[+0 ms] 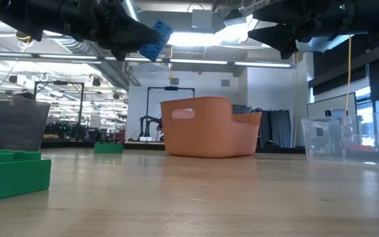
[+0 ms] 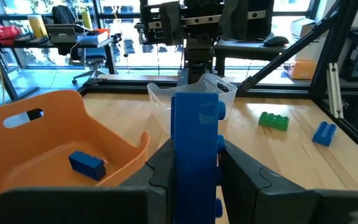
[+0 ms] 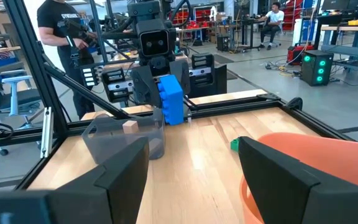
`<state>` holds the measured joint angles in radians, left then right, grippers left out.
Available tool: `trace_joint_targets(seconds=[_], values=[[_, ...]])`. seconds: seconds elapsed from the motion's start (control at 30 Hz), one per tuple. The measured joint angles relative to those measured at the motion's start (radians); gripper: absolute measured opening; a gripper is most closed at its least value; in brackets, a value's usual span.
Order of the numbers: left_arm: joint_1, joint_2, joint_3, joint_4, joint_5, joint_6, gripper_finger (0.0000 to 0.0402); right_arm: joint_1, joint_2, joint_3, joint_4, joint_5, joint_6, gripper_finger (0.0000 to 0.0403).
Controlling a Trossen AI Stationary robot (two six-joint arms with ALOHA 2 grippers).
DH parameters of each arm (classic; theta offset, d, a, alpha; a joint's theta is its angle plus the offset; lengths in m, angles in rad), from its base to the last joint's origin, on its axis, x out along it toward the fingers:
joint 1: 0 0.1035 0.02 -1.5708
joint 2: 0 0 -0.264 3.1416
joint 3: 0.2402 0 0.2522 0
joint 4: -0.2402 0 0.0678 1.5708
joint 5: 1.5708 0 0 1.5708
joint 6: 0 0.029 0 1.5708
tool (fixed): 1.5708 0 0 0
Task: Sort & place blocks by color
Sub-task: Put the left blue game piece into the orange bin
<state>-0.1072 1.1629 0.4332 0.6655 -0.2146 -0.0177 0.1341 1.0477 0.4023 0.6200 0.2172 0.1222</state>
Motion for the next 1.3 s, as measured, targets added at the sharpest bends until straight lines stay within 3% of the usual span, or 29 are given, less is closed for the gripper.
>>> trace_joint_targets(seconds=[1.3], values=[[0.019, 0.009, 0.011, 0.002, -0.004, 0.001, 0.0079, 0.000, 0.000, 0.000, 0.005, 0.000, -0.051, 0.0250]])
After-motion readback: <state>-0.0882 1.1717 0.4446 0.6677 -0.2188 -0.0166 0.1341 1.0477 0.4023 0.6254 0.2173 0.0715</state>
